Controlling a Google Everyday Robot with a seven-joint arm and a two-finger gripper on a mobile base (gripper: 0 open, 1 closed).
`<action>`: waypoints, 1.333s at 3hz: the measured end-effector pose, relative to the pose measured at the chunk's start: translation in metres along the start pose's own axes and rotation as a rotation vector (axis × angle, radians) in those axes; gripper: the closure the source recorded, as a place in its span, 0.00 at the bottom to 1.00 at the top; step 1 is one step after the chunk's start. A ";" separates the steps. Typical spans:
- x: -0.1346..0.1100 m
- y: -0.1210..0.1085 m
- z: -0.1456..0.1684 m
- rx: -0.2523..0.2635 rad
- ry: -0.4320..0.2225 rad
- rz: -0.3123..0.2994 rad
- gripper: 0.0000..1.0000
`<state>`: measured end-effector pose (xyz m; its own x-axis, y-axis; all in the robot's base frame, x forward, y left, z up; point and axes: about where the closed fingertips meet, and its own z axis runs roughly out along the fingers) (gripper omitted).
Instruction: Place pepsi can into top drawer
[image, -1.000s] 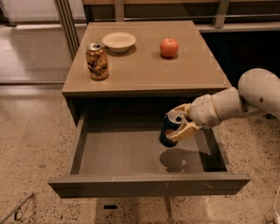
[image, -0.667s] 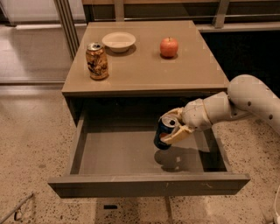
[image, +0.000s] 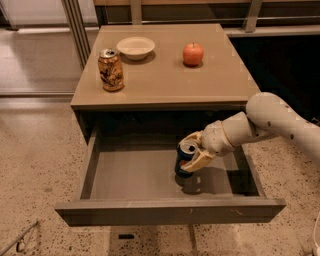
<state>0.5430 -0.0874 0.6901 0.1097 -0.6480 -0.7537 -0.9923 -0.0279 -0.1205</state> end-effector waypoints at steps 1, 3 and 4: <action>0.016 0.003 0.007 -0.009 0.058 -0.008 1.00; 0.045 0.009 0.016 -0.004 0.071 0.008 1.00; 0.043 0.009 0.013 -0.004 0.071 0.008 0.81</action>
Offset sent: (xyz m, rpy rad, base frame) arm -0.0034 -0.0257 -0.0535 -0.1250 -0.0128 -0.0100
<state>0.5400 -0.1052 0.6483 0.0979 -0.7004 -0.7070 -0.9933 -0.0255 -0.1123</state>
